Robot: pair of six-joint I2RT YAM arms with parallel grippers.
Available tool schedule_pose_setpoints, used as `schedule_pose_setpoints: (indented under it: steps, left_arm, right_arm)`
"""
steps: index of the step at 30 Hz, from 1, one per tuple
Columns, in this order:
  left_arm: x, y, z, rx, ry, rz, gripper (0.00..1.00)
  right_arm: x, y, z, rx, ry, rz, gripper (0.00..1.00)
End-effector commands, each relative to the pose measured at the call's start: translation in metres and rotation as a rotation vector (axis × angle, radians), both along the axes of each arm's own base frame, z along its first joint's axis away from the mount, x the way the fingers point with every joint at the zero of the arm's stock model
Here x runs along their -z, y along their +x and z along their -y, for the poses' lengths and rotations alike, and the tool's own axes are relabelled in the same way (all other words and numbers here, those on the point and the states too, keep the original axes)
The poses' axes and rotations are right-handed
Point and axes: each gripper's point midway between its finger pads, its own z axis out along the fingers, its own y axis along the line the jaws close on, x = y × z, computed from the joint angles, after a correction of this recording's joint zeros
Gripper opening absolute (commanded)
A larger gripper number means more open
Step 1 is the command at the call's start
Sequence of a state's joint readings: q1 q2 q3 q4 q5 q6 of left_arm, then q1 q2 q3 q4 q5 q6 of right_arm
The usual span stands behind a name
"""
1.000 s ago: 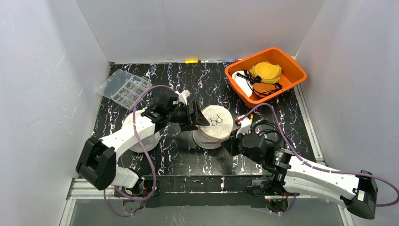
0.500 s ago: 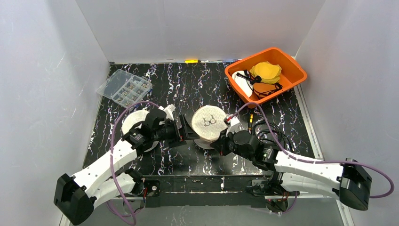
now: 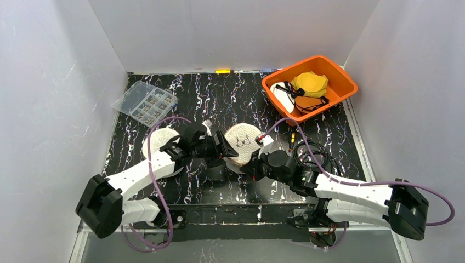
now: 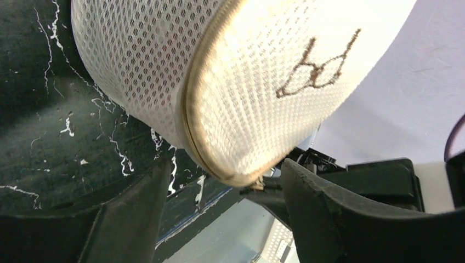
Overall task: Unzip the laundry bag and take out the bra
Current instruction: Unzip the laundry bag at the center of the board.
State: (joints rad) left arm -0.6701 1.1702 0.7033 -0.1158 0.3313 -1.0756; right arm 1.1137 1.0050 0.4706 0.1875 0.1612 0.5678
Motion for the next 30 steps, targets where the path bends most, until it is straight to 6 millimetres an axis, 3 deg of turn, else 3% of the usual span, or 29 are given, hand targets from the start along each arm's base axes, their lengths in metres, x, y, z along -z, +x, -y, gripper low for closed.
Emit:
schedule_pose_setpoints:
  steps: [1,6,12,18,23,30]
  left_arm:
    - [-0.011,0.014,0.015,-0.006,-0.046,0.025,0.68]
    - [-0.010,0.021,0.018,-0.014,-0.040,0.033,0.57]
    - [-0.011,0.024,0.017,-0.013,-0.023,0.051,0.25]
    - [-0.011,0.024,0.012,-0.013,0.005,0.071,0.01]
    - [-0.014,0.025,0.005,-0.004,0.022,0.090,0.00]
    - [-0.025,0.028,-0.006,0.058,0.059,0.139,0.00]
  right_arm:
    - [-0.036,0.003,-0.010,-0.012,0.090,0.064,0.01]
    - [-0.036,0.003,-0.007,-0.006,0.082,0.067,0.01]
    - [-0.037,0.004,-0.003,0.007,0.082,0.070,0.01]
    - [-0.040,0.004,0.000,0.018,0.084,0.073,0.01]
    - [-0.043,0.007,0.010,0.053,0.064,0.084,0.01]
    - [-0.041,0.013,0.039,0.136,-0.009,0.115,0.01]
